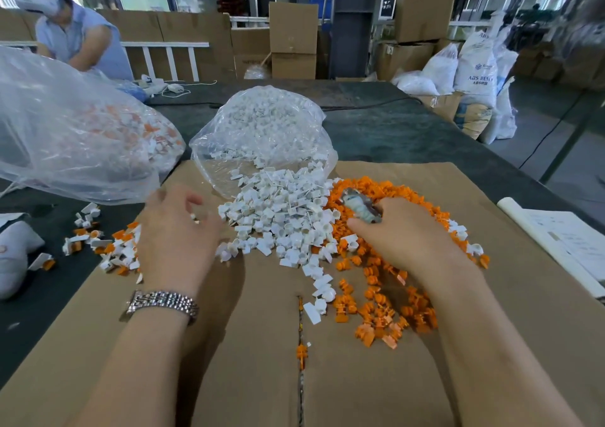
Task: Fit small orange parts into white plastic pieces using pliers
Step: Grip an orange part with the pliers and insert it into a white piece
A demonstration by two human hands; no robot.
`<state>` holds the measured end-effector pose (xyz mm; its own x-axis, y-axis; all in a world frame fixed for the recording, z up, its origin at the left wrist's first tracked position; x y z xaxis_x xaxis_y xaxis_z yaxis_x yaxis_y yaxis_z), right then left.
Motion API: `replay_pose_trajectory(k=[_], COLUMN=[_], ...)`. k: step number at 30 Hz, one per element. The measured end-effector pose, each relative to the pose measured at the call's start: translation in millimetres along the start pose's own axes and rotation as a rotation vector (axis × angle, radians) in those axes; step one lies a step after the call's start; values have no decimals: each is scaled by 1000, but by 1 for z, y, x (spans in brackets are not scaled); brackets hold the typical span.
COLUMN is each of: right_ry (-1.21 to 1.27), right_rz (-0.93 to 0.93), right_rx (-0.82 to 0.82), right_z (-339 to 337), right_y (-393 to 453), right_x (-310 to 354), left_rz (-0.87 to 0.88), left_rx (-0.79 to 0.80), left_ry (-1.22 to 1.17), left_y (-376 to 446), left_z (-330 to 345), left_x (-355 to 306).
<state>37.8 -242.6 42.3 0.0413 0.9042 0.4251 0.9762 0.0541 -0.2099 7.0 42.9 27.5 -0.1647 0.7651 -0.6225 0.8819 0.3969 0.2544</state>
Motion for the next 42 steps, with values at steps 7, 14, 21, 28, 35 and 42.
replay_pose_trajectory(k=[7, 14, 21, 28, 35, 42], right_ry=[-170, -177, 48, -191, 37, 621], right_rz=[66, 36, -196, -318, -440, -655], right_rx=[-132, -127, -109, 100, -8, 1], right_z=[18, 24, 11, 23, 21, 13], right_y=[10, 17, 6, -1, -2, -16], right_x=[-10, -9, -8, 3, 6, 23], left_rz=[70, 217, 75, -116, -87, -85], left_rx=[454, 410, 498, 655, 844, 961], left_ry=[276, 193, -411, -992, -1218, -1365], left_y=[-7, -15, -17, -19, -22, -25], left_z=[23, 38, 41, 46, 55, 58], left_x=[-3, -21, -27, -27, -33, -36])
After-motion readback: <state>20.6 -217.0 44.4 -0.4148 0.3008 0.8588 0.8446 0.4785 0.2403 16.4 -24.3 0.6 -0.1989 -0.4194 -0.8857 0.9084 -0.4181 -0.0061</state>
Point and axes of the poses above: each hand's wrist, its own y-axis towards the middle knuckle, its own z-axis out of the palm, x = y × z, the point moved 4 cm from there along y, towards the middle knuckle, and after that the axes turned 12 degrees about x, right-handed, at the moved point
